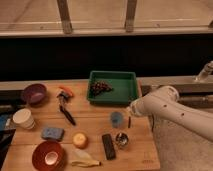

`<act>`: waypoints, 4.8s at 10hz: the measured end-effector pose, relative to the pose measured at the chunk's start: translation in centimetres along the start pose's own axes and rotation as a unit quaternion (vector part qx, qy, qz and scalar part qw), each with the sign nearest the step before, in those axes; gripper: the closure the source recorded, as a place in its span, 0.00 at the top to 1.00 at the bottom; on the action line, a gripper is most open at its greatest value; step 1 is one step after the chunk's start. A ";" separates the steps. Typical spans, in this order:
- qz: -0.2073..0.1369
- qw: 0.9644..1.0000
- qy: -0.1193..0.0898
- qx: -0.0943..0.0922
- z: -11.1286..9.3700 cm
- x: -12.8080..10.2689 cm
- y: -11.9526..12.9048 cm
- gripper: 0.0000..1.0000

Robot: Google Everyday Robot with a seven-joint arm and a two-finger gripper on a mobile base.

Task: Place fork in metal cup

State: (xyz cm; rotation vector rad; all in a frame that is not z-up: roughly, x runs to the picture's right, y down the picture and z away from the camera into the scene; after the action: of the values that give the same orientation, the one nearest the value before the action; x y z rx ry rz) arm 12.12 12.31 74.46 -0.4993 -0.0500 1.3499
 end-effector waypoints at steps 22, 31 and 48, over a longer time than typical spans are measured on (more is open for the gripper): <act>-0.037 0.999 0.028 0.010 -3.5 4.3 4.9 0.00; -0.054 0.997 0.038 -0.028 -1.8 5.1 7.8 0.00; -0.020 0.995 0.081 -0.049 2.4 7.8 6.7 0.80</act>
State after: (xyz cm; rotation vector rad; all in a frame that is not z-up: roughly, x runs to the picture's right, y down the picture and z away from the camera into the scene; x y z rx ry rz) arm 7.04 21.25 72.17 -0.6851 0.0070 1.2675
